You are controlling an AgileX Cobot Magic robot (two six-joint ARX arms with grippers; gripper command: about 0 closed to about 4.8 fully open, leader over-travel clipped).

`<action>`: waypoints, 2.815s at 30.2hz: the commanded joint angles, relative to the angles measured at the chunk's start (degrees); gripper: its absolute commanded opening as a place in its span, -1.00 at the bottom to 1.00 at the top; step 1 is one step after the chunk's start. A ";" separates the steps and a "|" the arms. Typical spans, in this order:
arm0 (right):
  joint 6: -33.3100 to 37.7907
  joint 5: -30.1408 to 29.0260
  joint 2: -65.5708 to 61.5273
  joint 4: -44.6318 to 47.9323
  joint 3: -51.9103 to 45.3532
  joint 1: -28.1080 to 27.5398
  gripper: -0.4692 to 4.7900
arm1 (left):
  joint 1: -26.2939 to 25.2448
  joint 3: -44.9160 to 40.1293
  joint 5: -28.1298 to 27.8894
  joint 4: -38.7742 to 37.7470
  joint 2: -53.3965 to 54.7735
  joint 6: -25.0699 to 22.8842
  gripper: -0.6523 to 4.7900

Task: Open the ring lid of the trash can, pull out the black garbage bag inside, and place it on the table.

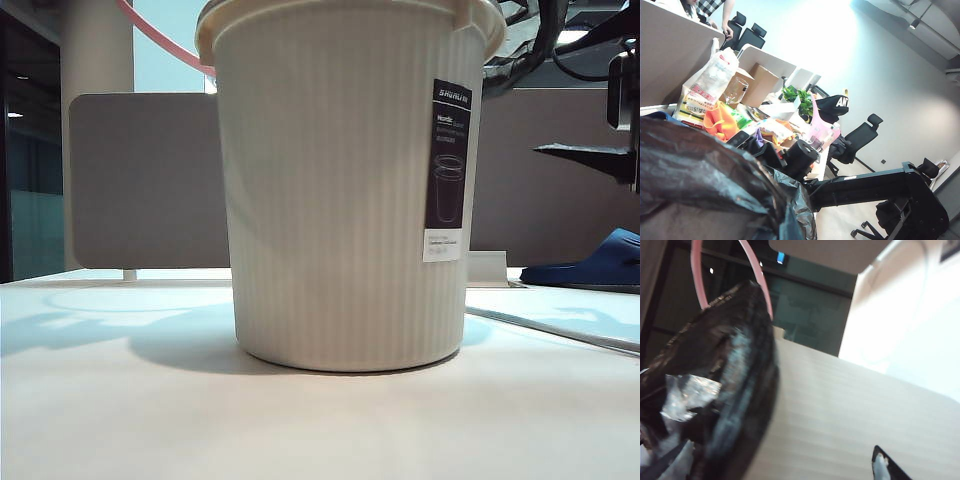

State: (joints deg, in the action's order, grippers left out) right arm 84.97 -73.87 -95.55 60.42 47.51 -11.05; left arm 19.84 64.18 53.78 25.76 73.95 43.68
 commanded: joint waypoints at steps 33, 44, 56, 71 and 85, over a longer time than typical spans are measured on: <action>6.34 -4.17 -7.10 5.16 8.57 4.17 0.97 | 0.02 0.24 -0.17 0.48 -0.28 -0.26 -0.78; 6.60 -4.17 -7.10 4.68 6.97 2.36 0.97 | 0.02 0.24 -1.22 0.48 -0.24 -1.14 -0.78; 7.63 -1.05 -7.08 5.25 6.93 5.14 0.97 | 0.02 0.24 -1.44 0.17 -0.20 -1.27 -0.78; 12.96 0.90 -7.08 11.69 6.99 8.26 0.93 | 0.02 0.24 -1.44 -0.04 -0.20 -1.25 -0.78; 15.39 2.27 -7.08 17.05 7.06 8.28 -0.66 | 0.04 0.24 -1.46 -0.42 -0.20 -1.29 -0.78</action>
State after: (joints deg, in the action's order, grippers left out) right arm 100.20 -72.16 -102.85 76.27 54.30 -2.85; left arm 19.84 64.16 52.31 24.62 74.00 42.89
